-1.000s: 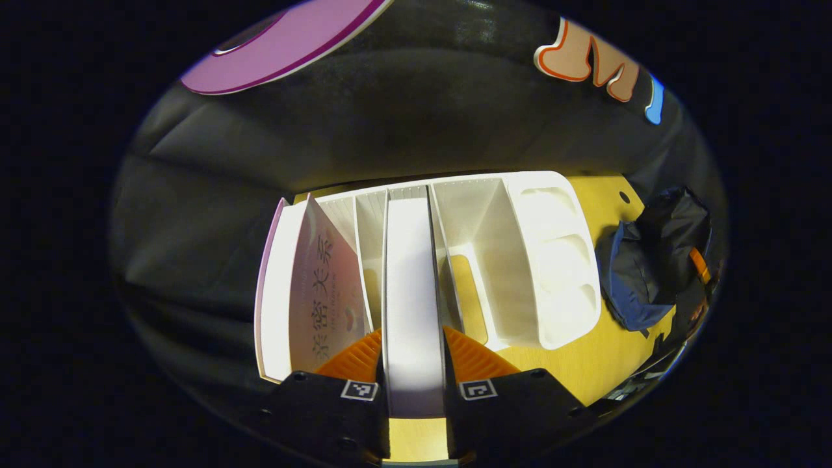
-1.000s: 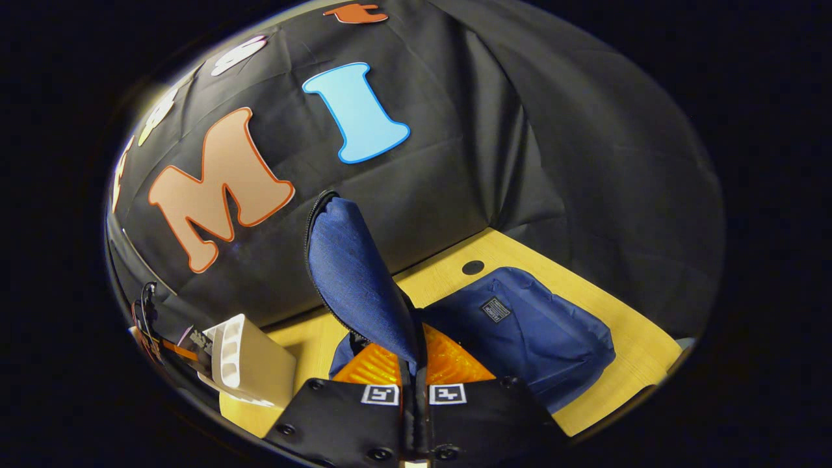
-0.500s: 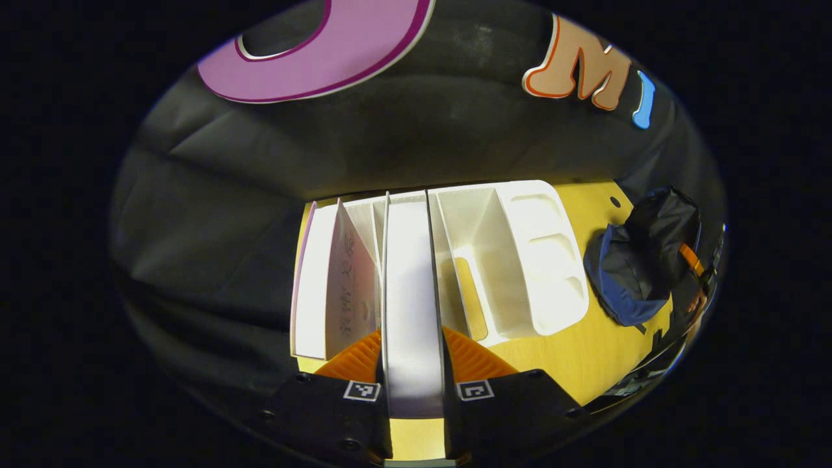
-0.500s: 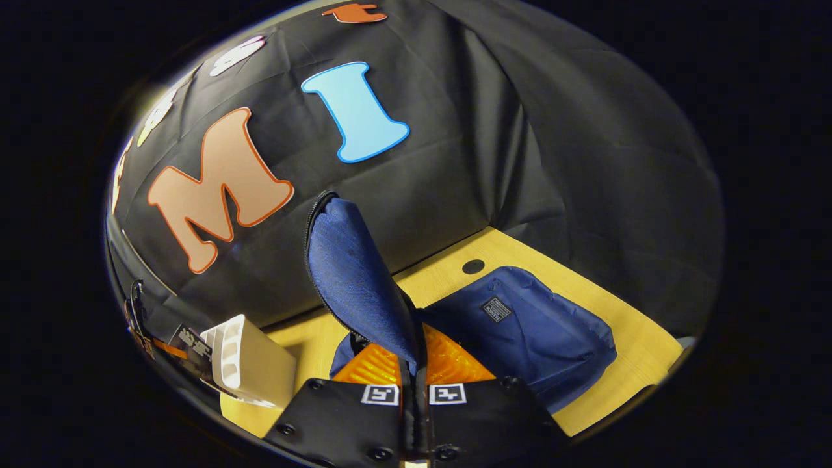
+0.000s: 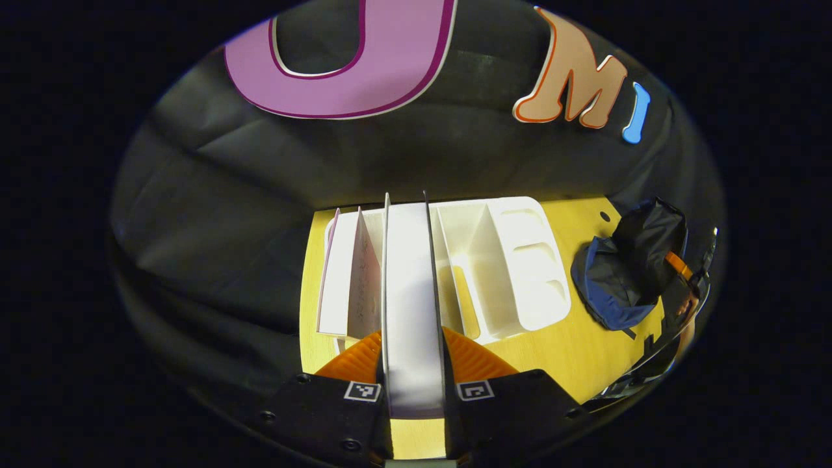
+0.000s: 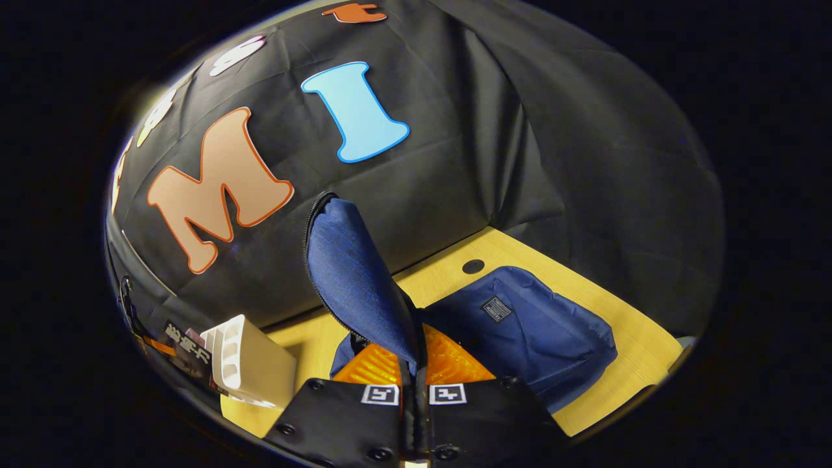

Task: Open the schoolbag, grab two books from the bookshelf and put them into the schoolbag.

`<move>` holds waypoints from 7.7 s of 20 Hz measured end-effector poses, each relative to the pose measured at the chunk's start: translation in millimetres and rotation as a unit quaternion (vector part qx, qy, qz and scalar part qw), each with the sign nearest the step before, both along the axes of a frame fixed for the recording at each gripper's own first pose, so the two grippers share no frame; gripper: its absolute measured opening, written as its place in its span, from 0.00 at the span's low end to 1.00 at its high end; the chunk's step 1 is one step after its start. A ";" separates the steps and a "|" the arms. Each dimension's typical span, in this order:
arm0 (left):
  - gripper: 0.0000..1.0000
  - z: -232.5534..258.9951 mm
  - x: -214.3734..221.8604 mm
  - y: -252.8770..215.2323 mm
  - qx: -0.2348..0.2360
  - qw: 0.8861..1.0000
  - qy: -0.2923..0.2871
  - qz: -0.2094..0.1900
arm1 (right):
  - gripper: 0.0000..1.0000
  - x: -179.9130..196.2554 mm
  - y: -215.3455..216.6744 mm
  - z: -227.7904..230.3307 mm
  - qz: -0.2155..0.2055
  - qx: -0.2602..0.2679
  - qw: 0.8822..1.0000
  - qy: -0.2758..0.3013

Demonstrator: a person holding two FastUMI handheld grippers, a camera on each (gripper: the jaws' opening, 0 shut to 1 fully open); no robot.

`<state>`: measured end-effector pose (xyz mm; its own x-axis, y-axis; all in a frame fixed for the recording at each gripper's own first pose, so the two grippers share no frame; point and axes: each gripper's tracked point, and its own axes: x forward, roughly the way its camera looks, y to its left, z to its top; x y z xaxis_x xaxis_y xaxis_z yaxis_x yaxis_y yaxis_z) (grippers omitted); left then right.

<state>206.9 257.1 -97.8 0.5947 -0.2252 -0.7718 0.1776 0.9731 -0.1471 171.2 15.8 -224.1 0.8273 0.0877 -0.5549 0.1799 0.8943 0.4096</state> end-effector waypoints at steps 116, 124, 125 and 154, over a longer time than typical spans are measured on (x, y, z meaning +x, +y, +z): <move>0.66 -97.0 -13.5 -600.5 -0.499 0.851 0.148 0.071 | 0.05 0.6 -3.2 18.2 0.044 0.018 0.998 -0.033; 0.81 -109.8 -34.6 -568.5 -0.399 0.901 0.166 0.041 | 0.03 -0.2 -2.6 18.3 0.044 0.012 0.998 -0.033; 0.81 -107.4 -34.2 -562.1 -0.383 0.911 0.152 0.032 | 0.03 -0.3 -2.1 17.7 0.043 0.013 0.998 -0.033; 0.94 76.0 17.3 -222.7 -0.079 0.967 -0.238 0.043 | 0.05 0.9 0.8 18.2 0.050 -0.002 0.998 -0.035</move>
<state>224.1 34.3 -21.8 0.8957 -0.2514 -0.3668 0.1805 0.9593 -0.2170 172.1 16.6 -205.9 0.8509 0.1691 -0.4973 0.0619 0.9079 0.4147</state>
